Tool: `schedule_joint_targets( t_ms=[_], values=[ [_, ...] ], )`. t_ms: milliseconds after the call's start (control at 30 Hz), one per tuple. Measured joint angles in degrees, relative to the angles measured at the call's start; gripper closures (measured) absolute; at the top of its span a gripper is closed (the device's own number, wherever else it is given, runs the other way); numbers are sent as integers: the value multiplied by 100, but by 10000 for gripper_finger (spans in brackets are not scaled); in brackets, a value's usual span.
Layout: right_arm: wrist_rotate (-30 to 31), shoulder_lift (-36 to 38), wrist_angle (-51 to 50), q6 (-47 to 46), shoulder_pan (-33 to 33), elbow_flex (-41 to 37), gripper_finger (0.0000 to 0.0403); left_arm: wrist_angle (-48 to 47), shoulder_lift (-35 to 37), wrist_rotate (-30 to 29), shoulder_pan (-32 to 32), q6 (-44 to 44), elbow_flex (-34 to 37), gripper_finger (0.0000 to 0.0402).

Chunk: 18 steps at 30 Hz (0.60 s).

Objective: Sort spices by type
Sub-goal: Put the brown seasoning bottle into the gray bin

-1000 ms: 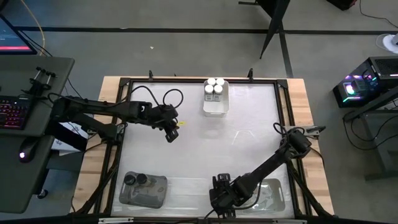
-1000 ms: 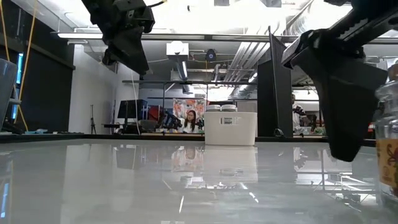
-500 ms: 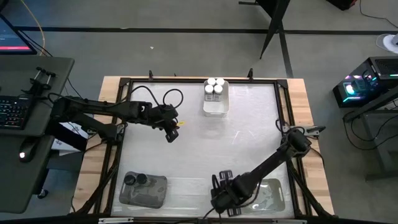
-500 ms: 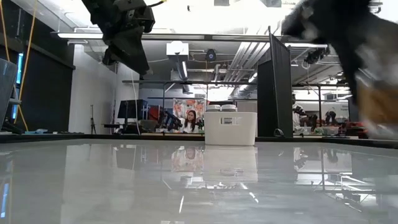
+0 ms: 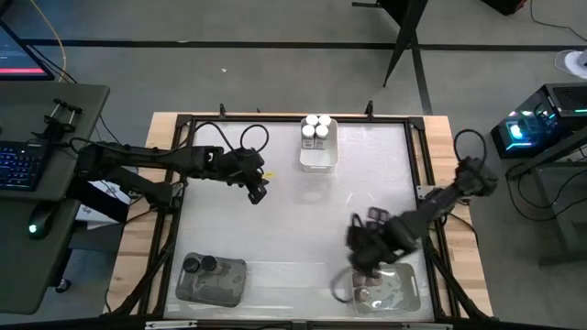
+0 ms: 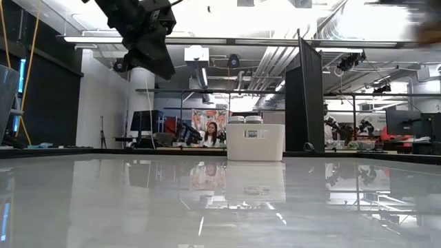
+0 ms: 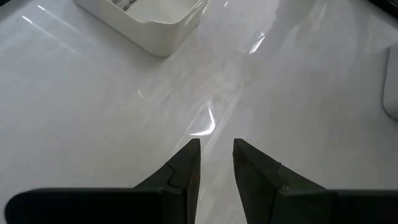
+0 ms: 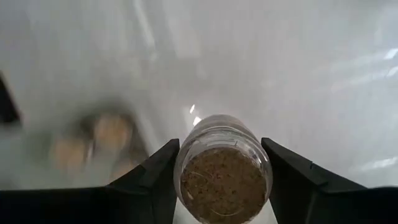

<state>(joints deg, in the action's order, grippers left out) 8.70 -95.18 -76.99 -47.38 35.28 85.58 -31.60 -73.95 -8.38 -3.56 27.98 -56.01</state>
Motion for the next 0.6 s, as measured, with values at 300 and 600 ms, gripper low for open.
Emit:
schedule_joint_targets(
  t_ms=[300,600],
  values=[
    [-1014,416,894,-1942,1681,-815,215,363,0,63,-58,164,0,318],
    [-909,-434,1404,-1191,1909,-821,215,807,0,-142,-56,200,0,318]
  ],
)
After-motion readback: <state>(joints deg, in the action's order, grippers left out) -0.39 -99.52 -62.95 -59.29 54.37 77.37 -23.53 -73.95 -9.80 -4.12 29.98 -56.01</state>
